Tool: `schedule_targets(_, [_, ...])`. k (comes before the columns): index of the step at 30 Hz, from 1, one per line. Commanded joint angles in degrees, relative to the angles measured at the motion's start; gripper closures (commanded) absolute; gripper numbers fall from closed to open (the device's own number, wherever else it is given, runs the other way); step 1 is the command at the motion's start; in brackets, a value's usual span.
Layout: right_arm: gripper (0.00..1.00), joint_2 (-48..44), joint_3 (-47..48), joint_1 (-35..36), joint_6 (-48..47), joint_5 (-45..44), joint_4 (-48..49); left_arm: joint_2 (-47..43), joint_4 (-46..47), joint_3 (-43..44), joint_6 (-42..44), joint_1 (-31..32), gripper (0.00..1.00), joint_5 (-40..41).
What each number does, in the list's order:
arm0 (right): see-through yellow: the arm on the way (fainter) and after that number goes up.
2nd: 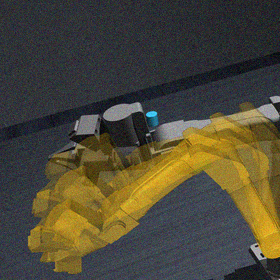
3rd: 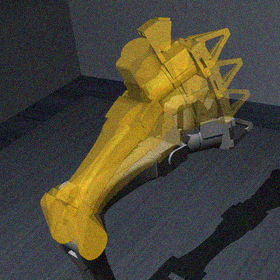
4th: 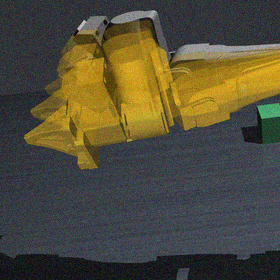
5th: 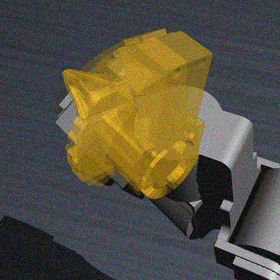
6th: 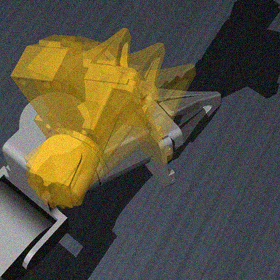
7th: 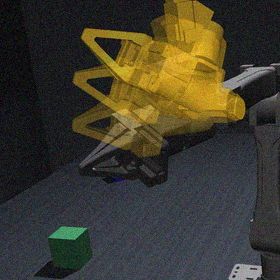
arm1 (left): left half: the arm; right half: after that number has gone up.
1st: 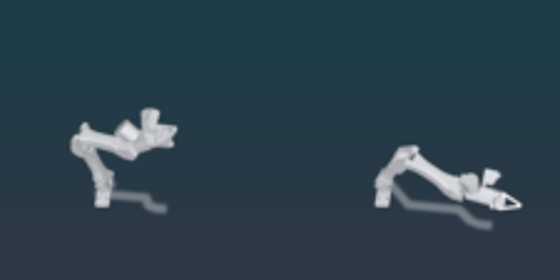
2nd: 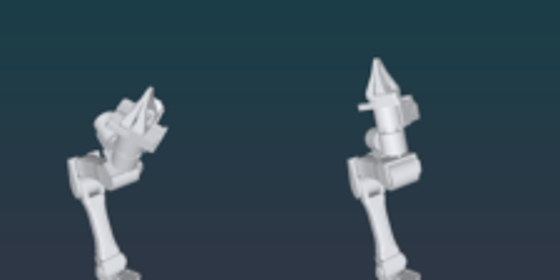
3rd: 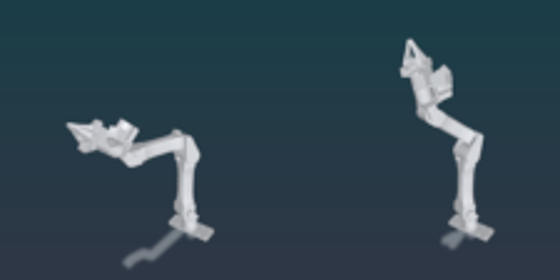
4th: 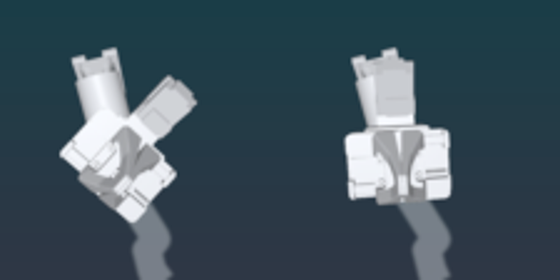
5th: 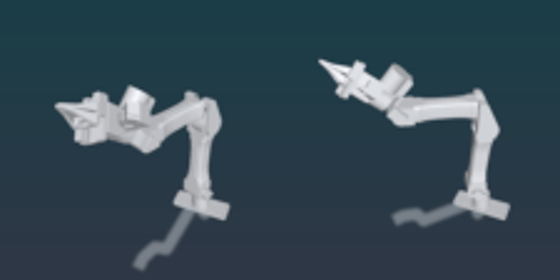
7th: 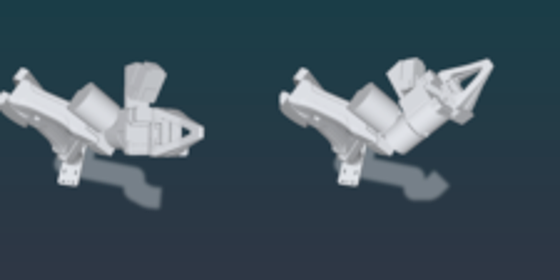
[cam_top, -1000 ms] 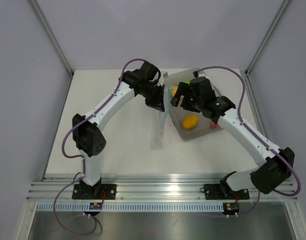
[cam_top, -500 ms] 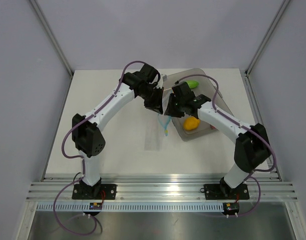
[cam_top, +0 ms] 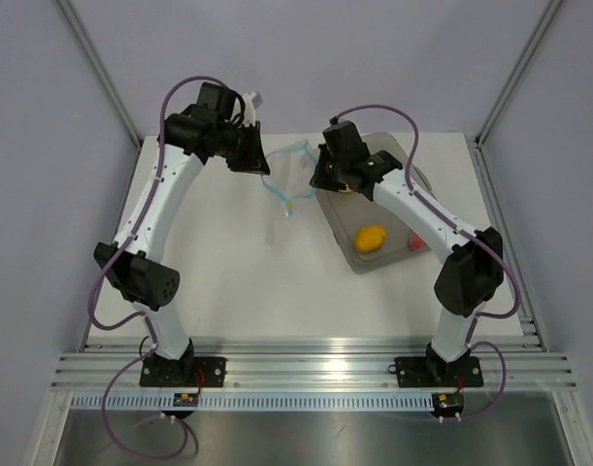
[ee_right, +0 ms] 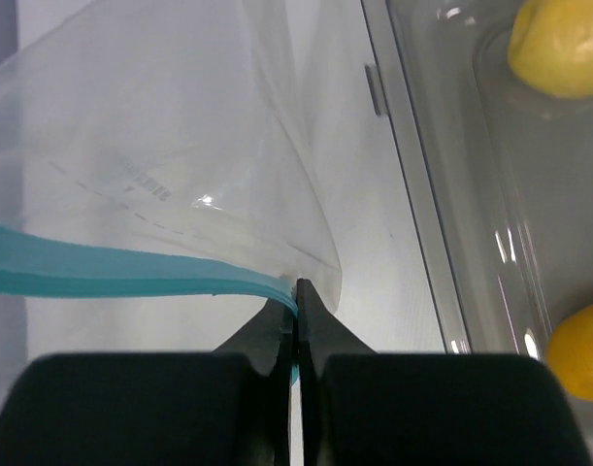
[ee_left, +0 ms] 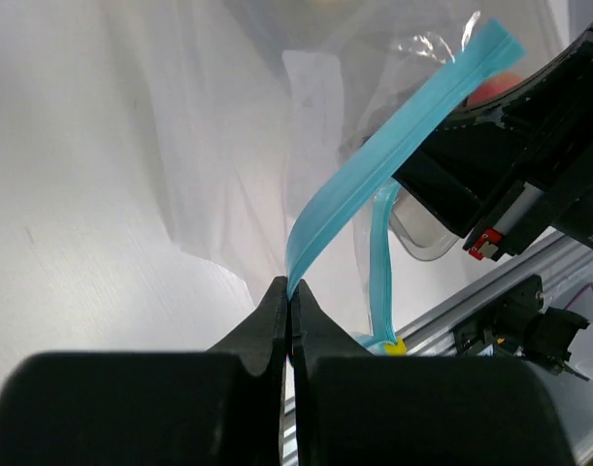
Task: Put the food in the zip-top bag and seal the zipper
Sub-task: Open the zipper of the food storage bag at the center of the board.
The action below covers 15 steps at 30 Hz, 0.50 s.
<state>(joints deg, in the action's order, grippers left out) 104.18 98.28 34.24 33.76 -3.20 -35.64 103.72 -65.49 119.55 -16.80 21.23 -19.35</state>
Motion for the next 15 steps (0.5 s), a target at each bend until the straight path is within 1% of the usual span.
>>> schedule_targets(1, [1.0, -2.4, 3.77, 0.48, -0.8, -3.91, 1.33, -4.75, -1.83, 6.66, 2.21, -0.23, 1.0, 0.28])
schedule_targets(2, [1.0, -3.97, 2.11, 0.48, -0.89, -4.61, 2.93, -6.24, -0.87, 5.79, 2.29, -0.32, 1.0, 0.46])
schedule_targets(4, [1.0, -3.2, 1.39, 0.48, -1.5, -5.14, 2.59, -7.83, 0.54, 2.64, 2.38, -0.32, 1.0, 0.37])
schedule_targets(5, [1.0, -2.32, 1.3, 0.48, -2.37, -5.32, 1.98, -8.79, 1.41, -2.77, 2.82, -0.32, 1.0, -0.15])
schedule_targets(8, [1.0, 1.28, 0.95, 0.48, -3.52, -5.68, -0.75, -9.06, 4.58, -10.89, 2.82, -0.32, 1.0, 0.28])
schedule_targets(9, [1.0, 1.72, -0.53, 0.56, -3.61, -5.41, -0.75, -8.89, 6.24, -15.44, 2.74, -0.32, 1.0, 0.8])
schedule_targets(12, [1.0, 0.94, -5.01, 0.48, -2.82, -3.74, 1.7, -7.93, 8.79, -20.21, 1.86, -0.23, 1.0, 0.11])
schedule_targets(15, [1.0, 0.5, -6.26, 0.48, -2.64, -3.21, 3.03, -6.96, 10.64, -21.37, 0.37, 0.38, 1.0, -2.17])
